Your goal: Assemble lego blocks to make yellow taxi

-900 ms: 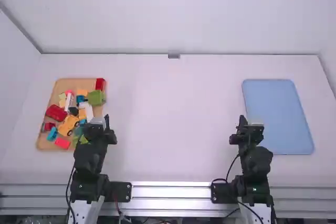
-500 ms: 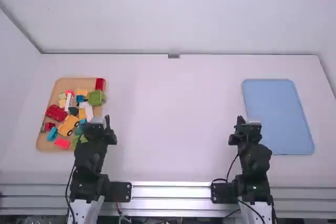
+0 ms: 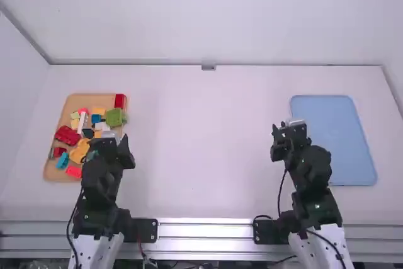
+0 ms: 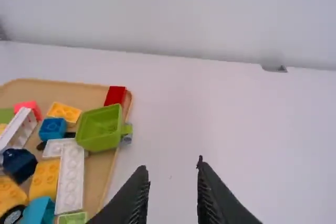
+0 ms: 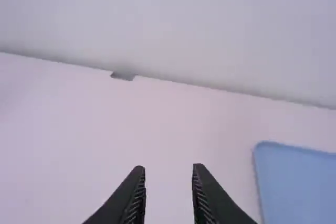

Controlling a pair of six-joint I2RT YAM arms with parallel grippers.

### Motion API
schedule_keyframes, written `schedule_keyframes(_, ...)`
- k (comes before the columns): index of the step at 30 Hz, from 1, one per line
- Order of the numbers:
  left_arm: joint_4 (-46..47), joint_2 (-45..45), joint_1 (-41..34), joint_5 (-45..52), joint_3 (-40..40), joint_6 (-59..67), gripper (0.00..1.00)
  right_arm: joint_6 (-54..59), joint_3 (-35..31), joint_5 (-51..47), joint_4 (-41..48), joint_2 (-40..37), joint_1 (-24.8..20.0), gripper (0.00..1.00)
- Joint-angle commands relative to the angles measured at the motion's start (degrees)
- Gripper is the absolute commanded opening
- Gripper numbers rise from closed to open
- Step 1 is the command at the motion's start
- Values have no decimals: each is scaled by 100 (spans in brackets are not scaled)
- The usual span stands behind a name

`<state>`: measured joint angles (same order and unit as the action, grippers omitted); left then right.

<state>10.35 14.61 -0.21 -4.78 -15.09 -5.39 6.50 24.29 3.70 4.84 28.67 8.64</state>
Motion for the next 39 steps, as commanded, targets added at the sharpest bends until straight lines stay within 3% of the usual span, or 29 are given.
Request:
schedule_keyframes(1, 119, 301, 49, -148, -421, -307, 28, 236, 618, 136, 39, 511, 187, 28)
schedule_keyframes(14, 1181, 2075, 199, -647, -2135, -1039, 54, 1051, 3340, 709, 585, 3551, 1176, 53)
schedule_keyframes(24, 1960, 3481, 484, -1486, -3473, -1927, 73, 1740, 5451, 2140, 1172, 5907, 1933, 73)
schedule_keyframes(33, 2377, 4639, 1615, -559, -4391, -2045, 87, 2699, 6889, 3633, 1822, 7392, 2445, 86)
schedule_keyframes(39, 2720, 5447, 2263, -271, -4829, -2197, 93, 2943, 7568, 3909, 2130, 7882, 2688, 93)
